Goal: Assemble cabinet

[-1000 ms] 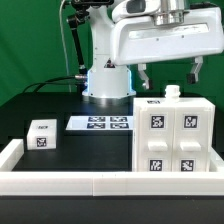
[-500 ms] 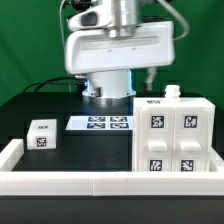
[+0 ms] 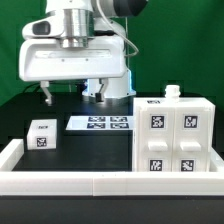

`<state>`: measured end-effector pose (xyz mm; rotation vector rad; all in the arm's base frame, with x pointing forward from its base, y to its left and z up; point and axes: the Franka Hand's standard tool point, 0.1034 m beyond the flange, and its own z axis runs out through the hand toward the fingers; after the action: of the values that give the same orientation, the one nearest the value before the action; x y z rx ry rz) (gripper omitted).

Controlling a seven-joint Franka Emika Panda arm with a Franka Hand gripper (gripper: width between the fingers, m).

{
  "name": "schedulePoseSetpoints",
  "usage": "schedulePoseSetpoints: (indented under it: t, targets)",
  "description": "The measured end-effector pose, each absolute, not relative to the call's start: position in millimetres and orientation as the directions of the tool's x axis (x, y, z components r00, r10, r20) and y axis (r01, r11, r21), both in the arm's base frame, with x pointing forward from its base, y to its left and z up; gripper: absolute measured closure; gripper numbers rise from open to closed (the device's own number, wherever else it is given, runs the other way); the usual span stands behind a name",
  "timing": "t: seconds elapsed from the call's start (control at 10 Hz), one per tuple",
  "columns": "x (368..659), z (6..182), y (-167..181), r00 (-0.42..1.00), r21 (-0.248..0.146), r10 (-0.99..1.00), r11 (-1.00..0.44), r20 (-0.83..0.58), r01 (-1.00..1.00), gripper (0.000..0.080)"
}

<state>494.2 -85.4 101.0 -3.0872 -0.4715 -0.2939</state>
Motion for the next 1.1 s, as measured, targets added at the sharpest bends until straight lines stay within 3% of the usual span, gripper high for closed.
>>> schedulePoseSetpoints:
  t: [0.3,0.7,0.9,1.1]
  targets:
    - [492,99.9,-89,0.940,0.023,0.290,-0.956,0.181,0.291,0.0002]
    - [461,85.1,-134,0.977,-0.024,0.197,-0.980,0.076,0.199,0.0002]
    - [445,73.2,-156,0.982,-0.019,0.178,-0.984,0.059,0.179,0.0002]
    - [446,73.5,-154,0.982,-0.019,0.179,-0.983,0.059,0.180,0.0002]
